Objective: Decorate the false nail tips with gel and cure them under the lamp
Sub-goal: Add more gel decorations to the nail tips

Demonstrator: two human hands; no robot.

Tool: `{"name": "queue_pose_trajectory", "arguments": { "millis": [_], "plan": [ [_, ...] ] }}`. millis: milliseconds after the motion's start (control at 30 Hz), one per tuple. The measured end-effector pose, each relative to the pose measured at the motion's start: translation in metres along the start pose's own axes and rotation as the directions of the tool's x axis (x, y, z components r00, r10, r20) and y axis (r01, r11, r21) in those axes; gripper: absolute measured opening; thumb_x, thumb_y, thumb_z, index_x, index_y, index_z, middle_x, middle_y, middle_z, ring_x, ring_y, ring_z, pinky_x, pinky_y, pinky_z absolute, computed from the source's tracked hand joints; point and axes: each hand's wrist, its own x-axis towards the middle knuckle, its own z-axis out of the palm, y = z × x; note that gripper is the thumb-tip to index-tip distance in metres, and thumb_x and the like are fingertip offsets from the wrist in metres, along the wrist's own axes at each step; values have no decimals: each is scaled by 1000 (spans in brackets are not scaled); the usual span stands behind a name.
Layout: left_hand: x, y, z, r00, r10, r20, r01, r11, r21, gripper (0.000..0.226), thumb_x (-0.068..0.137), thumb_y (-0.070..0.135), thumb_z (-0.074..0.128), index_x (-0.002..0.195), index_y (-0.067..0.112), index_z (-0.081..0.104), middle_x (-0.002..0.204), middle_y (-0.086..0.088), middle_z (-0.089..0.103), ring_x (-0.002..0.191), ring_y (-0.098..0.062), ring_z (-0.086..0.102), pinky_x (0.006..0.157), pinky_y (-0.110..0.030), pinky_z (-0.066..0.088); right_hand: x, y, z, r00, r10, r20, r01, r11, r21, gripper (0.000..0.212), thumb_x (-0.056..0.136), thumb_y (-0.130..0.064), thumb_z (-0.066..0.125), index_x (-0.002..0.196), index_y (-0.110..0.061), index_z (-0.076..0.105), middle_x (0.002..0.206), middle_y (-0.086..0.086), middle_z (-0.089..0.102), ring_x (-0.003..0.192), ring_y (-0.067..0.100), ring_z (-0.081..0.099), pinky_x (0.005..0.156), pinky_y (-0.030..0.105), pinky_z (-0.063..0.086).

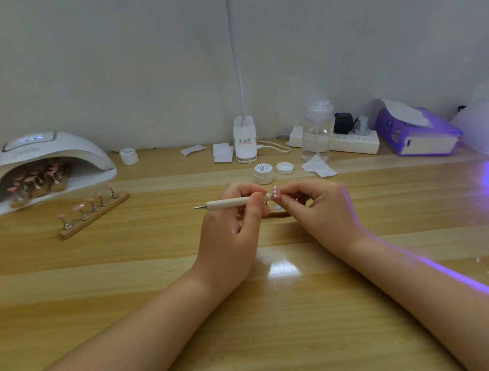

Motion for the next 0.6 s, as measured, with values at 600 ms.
{"name": "queue_pose_trajectory", "arguments": {
  "millis": [600],
  "plan": [
    [1, -1, 1, 1000, 17, -12, -17, 1000, 0, 12, 92, 22, 48, 89, 30, 58, 85, 8, 66, 75, -3, 66, 68, -15, 50, 0, -1, 1, 1000, 12, -5, -12, 1000, 12, 5, 80, -8, 72, 82, -11, 75, 70, 5, 71, 62, 22, 57, 62, 37, 47]
  ]
}}
